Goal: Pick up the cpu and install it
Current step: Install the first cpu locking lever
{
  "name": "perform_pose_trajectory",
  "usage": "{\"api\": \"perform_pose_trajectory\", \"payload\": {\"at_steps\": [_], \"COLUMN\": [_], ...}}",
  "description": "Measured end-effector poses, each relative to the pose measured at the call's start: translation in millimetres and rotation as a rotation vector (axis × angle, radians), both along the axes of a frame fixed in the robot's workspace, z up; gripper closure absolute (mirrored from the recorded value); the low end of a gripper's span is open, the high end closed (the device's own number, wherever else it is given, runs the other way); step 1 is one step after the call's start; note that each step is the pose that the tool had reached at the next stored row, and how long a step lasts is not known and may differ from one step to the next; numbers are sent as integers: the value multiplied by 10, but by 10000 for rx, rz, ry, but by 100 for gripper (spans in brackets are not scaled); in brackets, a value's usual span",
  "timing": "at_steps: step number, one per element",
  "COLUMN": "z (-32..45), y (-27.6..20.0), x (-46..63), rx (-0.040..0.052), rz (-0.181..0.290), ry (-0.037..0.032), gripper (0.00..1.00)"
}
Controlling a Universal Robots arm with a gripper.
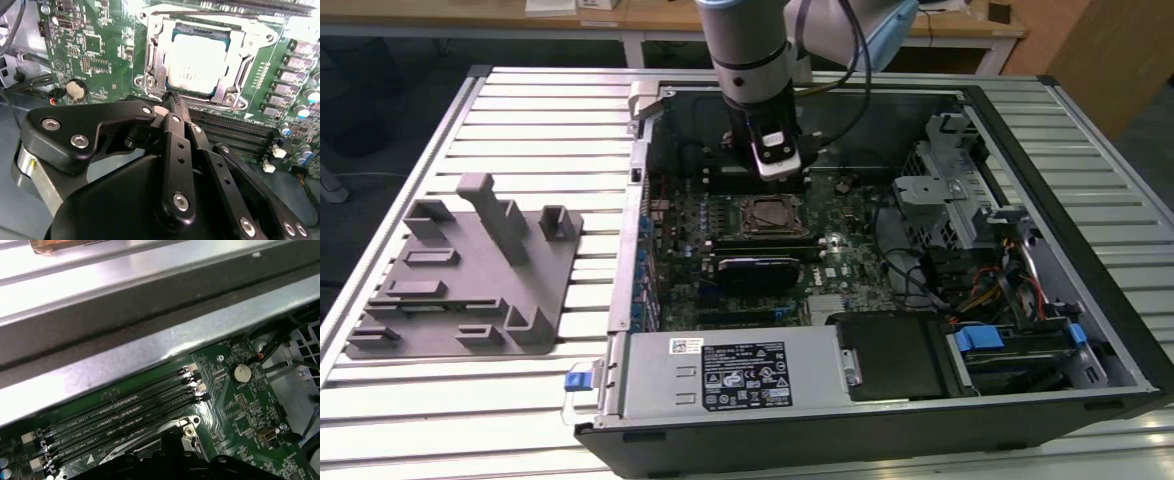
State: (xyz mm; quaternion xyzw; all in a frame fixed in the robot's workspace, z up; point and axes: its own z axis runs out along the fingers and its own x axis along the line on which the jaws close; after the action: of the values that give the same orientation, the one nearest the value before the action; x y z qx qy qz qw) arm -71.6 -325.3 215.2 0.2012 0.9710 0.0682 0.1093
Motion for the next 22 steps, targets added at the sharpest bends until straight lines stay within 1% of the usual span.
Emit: {"api": "perform_pose_trajectory", "payload": {"at_steps": [3, 8, 10, 12, 14, 21, 22], "z": [-2, -6, -8, -10, -9, -9, -10], "y": [0, 0, 0, 0, -1, 0, 1], "x": [0, 2, 2, 2, 1, 1, 2], "rx": [-207, -509, -610, -688, -709, -712, -738], "rz": [1, 2, 2, 2, 2, 2, 0], "ry": [59, 228, 285, 328, 338, 338, 337], "gripper": [89, 89, 89, 89, 89, 89, 89]}}
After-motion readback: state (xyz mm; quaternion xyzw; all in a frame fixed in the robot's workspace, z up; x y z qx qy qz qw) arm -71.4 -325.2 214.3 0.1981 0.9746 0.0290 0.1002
